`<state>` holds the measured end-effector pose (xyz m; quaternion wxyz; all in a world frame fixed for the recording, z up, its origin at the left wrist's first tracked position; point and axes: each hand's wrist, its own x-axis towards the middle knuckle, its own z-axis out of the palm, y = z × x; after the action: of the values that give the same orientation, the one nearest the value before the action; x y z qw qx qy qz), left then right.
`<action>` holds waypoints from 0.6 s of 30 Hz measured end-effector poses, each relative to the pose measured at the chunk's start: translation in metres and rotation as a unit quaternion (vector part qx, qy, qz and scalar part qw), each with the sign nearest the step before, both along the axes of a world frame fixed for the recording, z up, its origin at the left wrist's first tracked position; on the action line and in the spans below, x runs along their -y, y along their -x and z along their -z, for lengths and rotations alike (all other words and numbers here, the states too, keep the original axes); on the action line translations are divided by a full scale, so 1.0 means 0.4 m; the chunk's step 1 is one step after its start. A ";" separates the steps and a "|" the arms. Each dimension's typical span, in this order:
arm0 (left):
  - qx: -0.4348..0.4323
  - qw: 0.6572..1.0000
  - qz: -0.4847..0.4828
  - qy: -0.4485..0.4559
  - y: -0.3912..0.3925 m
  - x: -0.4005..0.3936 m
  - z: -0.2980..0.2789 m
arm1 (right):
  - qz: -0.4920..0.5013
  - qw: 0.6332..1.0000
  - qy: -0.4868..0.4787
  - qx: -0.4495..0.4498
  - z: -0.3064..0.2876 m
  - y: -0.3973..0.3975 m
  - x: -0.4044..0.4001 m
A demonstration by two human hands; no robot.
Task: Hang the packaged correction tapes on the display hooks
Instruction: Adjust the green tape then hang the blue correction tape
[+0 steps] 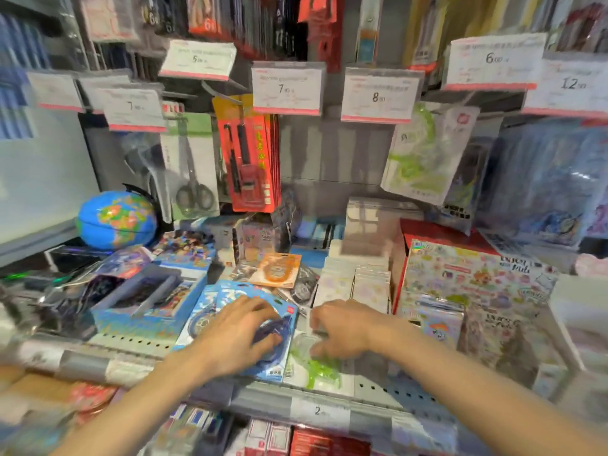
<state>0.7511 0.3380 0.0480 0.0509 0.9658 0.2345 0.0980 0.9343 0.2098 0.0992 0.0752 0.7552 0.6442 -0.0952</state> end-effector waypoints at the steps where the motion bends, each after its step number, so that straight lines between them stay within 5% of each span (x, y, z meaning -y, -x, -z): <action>1: -0.002 1.000 0.003 -0.004 0.004 -0.003 0.005 | -0.005 1.000 0.013 -0.003 0.015 0.006 -0.005; 18: 0.018 1.000 -0.003 0.003 0.038 -0.007 -0.010 | 0.042 0.999 -0.004 0.015 -0.006 0.040 0.001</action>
<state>0.7358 0.3407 0.0518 0.0578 0.9630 0.2372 0.1144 0.9182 0.2093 0.1018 0.0778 0.7831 0.6112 -0.0839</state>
